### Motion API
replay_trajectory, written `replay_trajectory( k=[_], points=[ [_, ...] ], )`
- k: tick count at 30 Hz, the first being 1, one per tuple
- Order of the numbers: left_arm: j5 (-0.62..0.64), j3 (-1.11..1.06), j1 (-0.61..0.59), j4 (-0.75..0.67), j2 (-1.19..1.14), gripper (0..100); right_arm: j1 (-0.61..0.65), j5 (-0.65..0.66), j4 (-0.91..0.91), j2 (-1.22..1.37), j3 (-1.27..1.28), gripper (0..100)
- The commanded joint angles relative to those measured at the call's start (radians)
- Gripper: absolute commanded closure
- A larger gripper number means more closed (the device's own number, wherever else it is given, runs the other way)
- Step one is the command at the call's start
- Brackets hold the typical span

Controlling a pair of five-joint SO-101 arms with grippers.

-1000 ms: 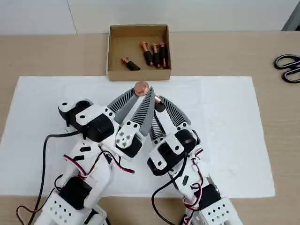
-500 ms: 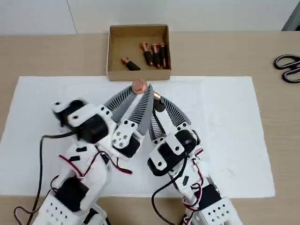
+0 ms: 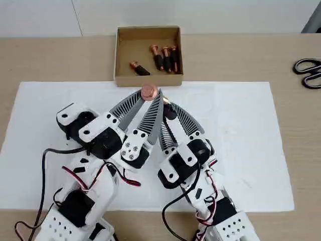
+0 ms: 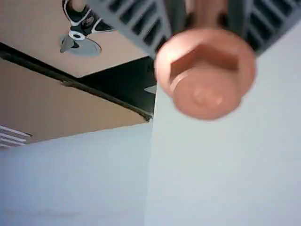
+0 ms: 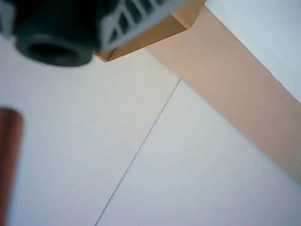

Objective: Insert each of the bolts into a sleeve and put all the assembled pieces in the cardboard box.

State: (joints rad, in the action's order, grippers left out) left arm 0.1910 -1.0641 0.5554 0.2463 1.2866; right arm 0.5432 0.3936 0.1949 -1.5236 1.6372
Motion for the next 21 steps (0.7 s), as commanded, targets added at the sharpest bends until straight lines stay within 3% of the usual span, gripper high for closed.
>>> replay_trajectory(
  k=[1,16,21],
  points=[
    [-0.003,-0.002,0.002,0.003,0.008,99,-0.01,0.008,0.022,-0.018,-0.048,99.5],
    [-0.006,-0.022,0.002,0.051,0.005,99,-0.01,0.008,0.025,-0.018,-0.049,99.5],
    [-0.081,-0.065,0.002,0.046,0.011,99,-0.01,0.009,0.025,-0.018,-0.049,99.5]
  ],
)
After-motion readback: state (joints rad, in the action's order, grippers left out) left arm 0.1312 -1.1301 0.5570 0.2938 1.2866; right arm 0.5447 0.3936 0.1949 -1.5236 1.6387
